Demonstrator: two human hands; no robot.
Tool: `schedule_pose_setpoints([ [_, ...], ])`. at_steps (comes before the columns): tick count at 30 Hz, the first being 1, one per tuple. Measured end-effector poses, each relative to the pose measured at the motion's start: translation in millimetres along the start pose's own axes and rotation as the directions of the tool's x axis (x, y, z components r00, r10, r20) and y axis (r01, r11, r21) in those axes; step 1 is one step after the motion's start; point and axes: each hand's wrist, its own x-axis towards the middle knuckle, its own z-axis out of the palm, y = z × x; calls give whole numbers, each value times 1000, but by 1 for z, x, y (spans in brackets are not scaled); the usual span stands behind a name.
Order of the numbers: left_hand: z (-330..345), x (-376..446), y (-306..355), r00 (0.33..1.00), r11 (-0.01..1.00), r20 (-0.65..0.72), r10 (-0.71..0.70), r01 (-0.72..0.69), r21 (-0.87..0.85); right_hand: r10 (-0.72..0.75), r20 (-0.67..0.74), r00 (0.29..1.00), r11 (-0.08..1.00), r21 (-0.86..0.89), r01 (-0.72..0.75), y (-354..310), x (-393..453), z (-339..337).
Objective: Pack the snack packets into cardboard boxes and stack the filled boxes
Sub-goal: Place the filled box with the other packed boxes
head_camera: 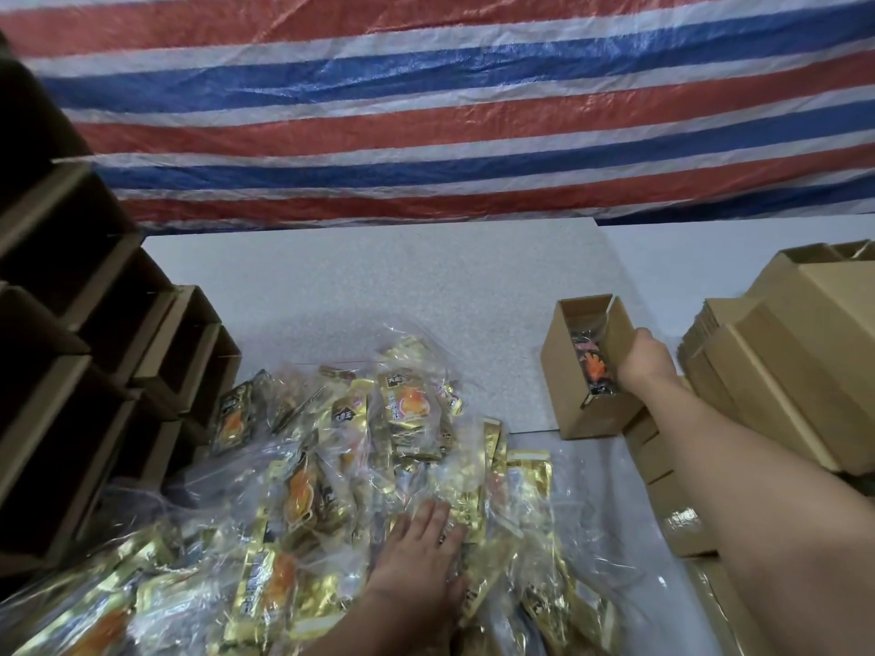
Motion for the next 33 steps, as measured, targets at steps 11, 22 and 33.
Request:
schedule_pose_setpoints([
  [11, 10, -4, -2, 1000, 998, -17, 17, -16, 65, -40, 37, 999, 999, -15, 41, -6, -12, -1],
  [22, -9, -20, 1, 997, 997, -75, 23, -17, 80, -124, -37, 992, 991, -56, 122, -12, -36, -19],
  [33, -41, -61, 0, 976, 999, -216, 9, -2, 36, -197, -24, 980, 980, -20, 197, -32, -95, -47],
])
